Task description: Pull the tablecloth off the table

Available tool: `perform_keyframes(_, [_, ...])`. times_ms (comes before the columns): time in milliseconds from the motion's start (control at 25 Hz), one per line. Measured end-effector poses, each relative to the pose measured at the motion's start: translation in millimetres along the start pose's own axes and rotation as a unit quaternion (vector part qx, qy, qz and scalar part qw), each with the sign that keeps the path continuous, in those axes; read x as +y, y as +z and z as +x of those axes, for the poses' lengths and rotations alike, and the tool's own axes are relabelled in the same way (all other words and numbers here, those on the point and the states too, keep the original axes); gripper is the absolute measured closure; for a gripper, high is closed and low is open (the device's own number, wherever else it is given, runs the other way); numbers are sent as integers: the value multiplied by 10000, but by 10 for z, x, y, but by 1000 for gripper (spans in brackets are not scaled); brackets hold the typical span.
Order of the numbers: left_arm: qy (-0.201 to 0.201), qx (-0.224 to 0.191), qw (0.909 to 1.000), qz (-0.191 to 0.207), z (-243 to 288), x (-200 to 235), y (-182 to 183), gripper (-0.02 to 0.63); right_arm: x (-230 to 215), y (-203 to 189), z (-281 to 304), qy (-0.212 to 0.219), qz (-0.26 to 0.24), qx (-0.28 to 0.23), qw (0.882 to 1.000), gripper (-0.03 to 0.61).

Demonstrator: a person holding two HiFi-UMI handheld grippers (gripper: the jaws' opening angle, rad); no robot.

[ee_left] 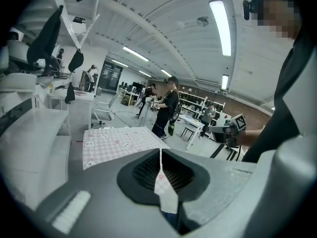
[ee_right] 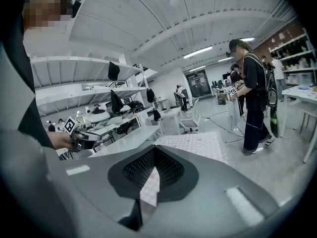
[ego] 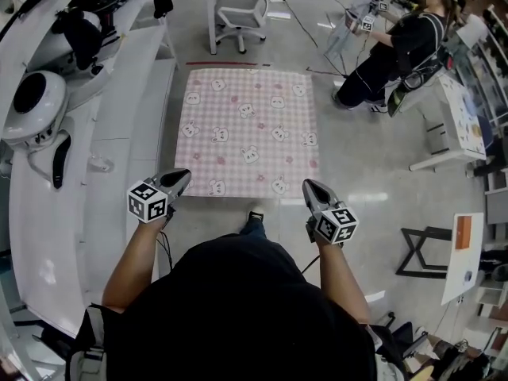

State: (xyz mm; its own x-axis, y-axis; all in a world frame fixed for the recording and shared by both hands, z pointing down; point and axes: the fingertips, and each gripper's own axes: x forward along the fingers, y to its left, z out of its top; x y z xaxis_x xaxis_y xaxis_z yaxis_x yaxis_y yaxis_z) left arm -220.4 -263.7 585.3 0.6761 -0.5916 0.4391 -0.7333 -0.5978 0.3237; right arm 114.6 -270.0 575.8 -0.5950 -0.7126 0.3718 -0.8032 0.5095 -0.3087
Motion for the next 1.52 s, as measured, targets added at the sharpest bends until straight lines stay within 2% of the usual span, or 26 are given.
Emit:
perform_keyframes(480, [-3, 125, 9998, -134, 260, 144, -22, 603, -145, -79, 239, 87, -101, 376, 9992, 545])
perform_keyframes(680, [30, 283, 9995, -120, 381, 155, -89, 603, -169, -218, 301, 225, -324, 721, 9966, 545])
perform_keyframes(800, [134, 567, 9983, -52, 473, 183, -216, 586, -200, -349, 346, 298, -492, 940, 9939, 535])
perform_keyframes(1120, [78, 1215, 9925, 111, 739, 195, -578, 523, -345, -659, 497, 301, -903, 1547, 9834, 441])
perform_keyframes(1520, [28, 1982, 9782, 612, 970, 330, -1012, 452, -478, -1154, 789, 403, -1537, 2347, 9590, 373])
